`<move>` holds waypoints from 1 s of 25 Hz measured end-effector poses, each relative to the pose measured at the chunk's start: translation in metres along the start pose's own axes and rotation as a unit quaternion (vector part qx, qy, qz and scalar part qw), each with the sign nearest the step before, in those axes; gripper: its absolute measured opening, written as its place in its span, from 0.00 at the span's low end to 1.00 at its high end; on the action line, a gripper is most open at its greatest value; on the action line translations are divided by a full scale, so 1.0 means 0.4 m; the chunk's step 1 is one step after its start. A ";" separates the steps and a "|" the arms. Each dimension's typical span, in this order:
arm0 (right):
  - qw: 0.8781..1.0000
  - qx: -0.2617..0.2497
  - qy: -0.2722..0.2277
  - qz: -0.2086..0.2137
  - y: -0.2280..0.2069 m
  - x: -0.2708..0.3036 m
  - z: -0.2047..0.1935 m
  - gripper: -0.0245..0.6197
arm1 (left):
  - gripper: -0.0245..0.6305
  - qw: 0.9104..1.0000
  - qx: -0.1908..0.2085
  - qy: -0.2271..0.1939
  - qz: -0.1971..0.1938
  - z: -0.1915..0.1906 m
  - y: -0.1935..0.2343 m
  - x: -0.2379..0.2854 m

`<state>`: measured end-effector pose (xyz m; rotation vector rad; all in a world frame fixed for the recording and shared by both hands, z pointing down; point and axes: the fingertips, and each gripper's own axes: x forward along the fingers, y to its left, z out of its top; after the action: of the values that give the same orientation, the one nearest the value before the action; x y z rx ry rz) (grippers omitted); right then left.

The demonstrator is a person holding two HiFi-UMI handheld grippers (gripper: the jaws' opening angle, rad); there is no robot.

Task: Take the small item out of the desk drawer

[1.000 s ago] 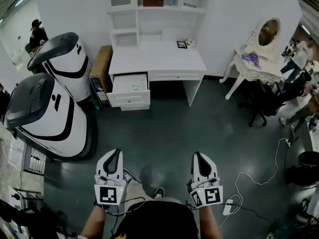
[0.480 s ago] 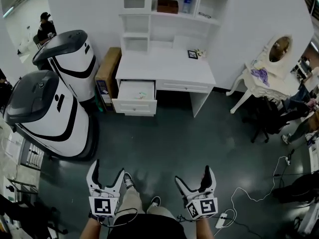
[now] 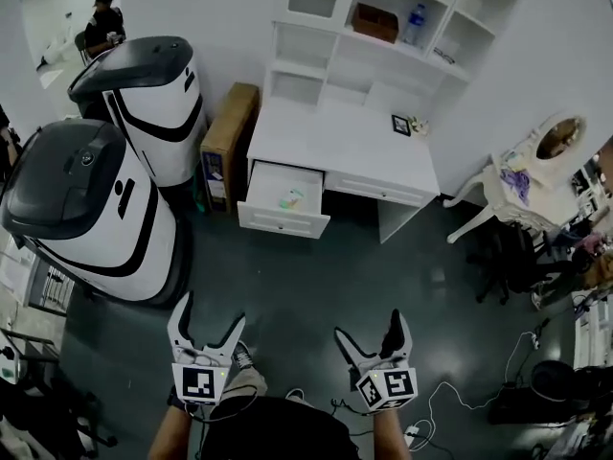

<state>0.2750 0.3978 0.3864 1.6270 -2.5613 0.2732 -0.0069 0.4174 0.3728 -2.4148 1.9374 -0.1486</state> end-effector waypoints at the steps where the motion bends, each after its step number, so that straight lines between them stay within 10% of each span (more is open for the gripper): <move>1: 1.000 -0.003 -0.003 0.001 0.027 0.048 0.024 0.96 | 0.70 1.000 -0.006 -0.009 -0.001 0.008 0.041 0.022; 11: 1.000 -0.009 -0.002 0.014 0.207 0.413 0.094 0.94 | 0.70 0.991 0.099 -0.018 -0.083 0.003 0.247 0.178; 16: 0.999 -0.004 0.000 0.033 0.223 0.552 0.102 0.94 | 0.70 0.998 0.008 0.030 -0.047 -0.057 0.341 0.266; 25: 0.997 -0.003 0.034 0.071 0.064 0.937 0.049 0.92 | 0.69 0.998 0.014 0.065 0.004 -0.110 0.427 0.566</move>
<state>0.0925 0.0718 0.4304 1.4103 -2.6273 0.3248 -0.1288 0.1603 0.4116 -2.4355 1.9830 -0.3392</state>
